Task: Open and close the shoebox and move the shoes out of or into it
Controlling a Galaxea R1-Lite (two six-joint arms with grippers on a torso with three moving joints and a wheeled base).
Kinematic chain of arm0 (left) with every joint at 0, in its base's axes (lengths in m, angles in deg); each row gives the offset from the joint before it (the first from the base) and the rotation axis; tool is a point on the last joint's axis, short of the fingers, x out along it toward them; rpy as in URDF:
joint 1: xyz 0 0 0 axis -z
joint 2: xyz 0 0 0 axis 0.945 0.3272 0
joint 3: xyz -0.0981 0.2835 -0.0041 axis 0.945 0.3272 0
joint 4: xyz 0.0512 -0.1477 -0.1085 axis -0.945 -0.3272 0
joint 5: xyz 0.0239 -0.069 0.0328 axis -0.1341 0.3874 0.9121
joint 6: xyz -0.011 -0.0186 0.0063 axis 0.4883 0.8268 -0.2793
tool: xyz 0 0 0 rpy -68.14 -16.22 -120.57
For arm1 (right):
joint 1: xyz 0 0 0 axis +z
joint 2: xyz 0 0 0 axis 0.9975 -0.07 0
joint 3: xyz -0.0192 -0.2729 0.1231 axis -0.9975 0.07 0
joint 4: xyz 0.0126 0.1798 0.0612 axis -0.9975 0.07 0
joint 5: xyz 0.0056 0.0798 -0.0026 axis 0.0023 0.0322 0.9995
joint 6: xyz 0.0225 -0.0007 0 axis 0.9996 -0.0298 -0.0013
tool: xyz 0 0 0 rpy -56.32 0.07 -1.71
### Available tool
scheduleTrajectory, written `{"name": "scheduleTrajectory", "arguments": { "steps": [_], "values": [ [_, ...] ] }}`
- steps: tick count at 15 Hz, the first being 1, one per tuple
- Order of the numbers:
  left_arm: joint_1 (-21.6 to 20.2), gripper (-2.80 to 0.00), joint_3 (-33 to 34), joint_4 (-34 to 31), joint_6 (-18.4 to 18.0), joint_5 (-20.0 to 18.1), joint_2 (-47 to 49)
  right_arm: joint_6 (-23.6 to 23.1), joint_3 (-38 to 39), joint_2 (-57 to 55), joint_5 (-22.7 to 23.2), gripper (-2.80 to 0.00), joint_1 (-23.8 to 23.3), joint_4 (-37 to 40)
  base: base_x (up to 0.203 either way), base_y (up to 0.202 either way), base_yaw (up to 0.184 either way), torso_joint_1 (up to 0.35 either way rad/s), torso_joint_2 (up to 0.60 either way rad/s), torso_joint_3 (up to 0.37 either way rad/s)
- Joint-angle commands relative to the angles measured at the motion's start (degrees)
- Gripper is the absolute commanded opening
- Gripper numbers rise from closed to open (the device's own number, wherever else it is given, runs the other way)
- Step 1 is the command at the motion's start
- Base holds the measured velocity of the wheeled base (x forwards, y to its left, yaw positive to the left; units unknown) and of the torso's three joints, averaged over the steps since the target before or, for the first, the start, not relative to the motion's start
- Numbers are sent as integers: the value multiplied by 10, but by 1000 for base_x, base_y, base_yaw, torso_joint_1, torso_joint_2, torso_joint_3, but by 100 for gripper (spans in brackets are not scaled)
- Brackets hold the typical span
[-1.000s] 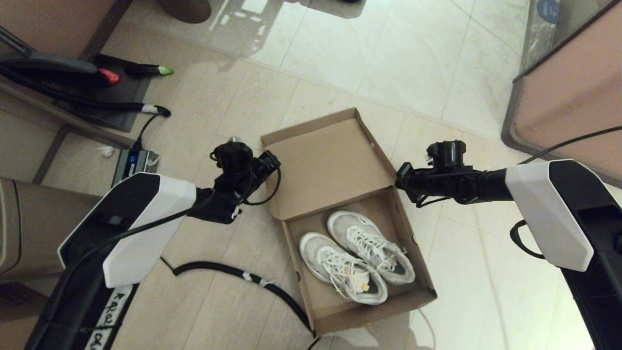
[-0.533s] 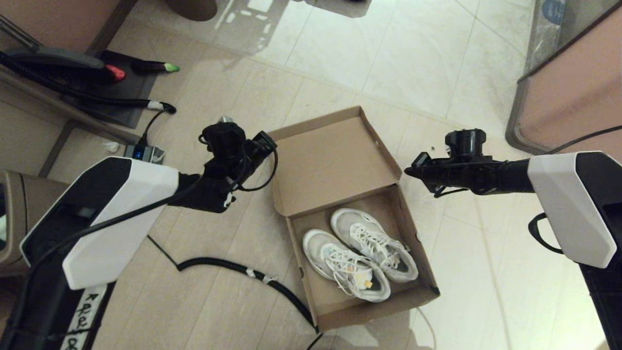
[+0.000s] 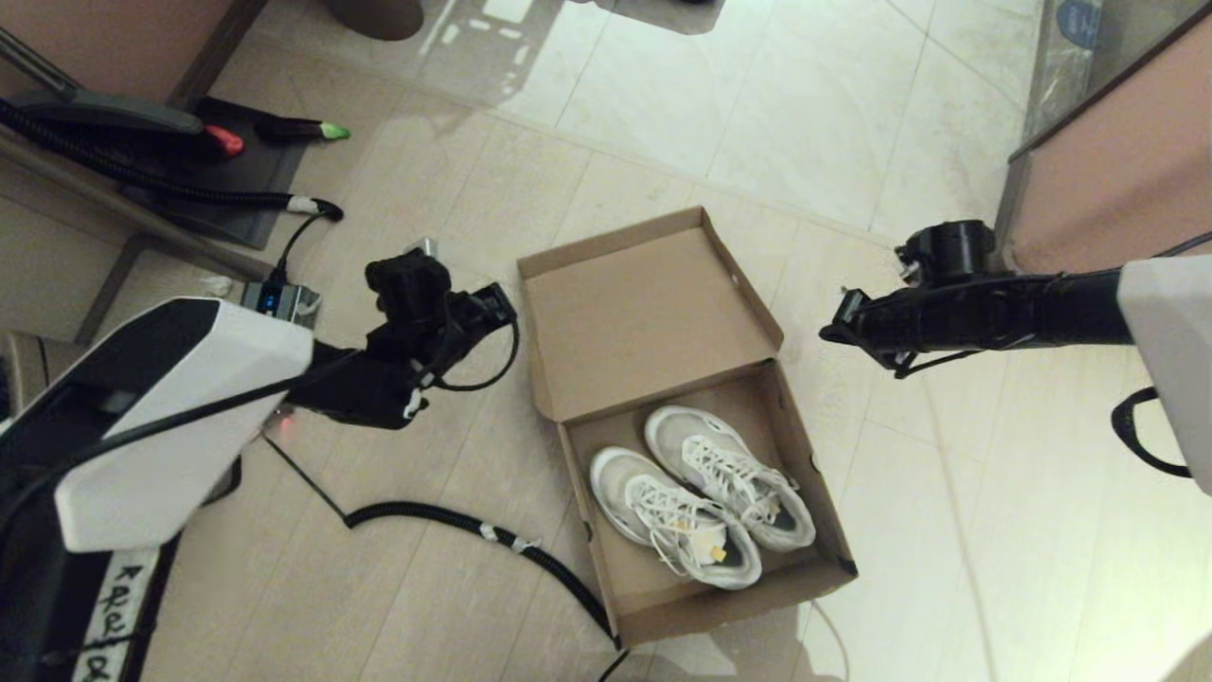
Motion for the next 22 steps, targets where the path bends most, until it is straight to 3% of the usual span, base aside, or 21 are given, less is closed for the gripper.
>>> {"name": "scheduleTrajectory", "arguments": {
  "steps": [1, 3, 9, 11, 13, 14, 16, 17, 19, 22],
  "values": [
    [-10, -280, 88, 19, -39, -16, -57, -92, 67, 88, -6, -280, -12, 6, 0, 0, 0, 0, 0, 0],
    [-15, -280, 213, 49, -63, -36, -145, -157, 163, 193, -13, -280, -20, 11, 0, 0, 0, 0, 0, 0],
    [-36, -280, 555, 66, -82, -45, -474, -243, 492, 590, -1, -280, -14, 25, 0, 0, 0, 0, 0, 0],
    [-88, -280, 658, 52, -88, -36, -581, -283, 607, 727, -7, -280, -11, 35, 0, 0, 0, 0, 0, 0],
    [-188, -280, 729, 43, -105, -37, -656, -309, 725, 837, -53, -280, -10, 41, 0, 0, 0, 0, 0, 0],
    [-212, -280, 767, 40, -116, -43, -700, -321, 783, 888, -84, -280, -9, 43, 0, 0, 0, 0, 0, 0],
    [-221, -280, 864, 32, -156, -74, -768, -351, 883, 980, -120, -280, -8, 45, 0, 0, 0, 0, 0, 0],
    [-221, -280, 899, 7, -179, -94, -806, -372, 928, 1029, -129, -280, -8, 46, 0, 0, 0, 0, 0, 0],
    [-218, -280, 909, -115, -201, -115, -886, -402, 988, 1114, -141, -280, -8, 48, 0, 0, 0, 0, 0, 0],
    [-202, -280, 893, -363, -217, -124, -1039, -419, 1016, 1157, -150, -280, -9, 50, 0, 0, 0, 0, 0, 0]
  ]
}}
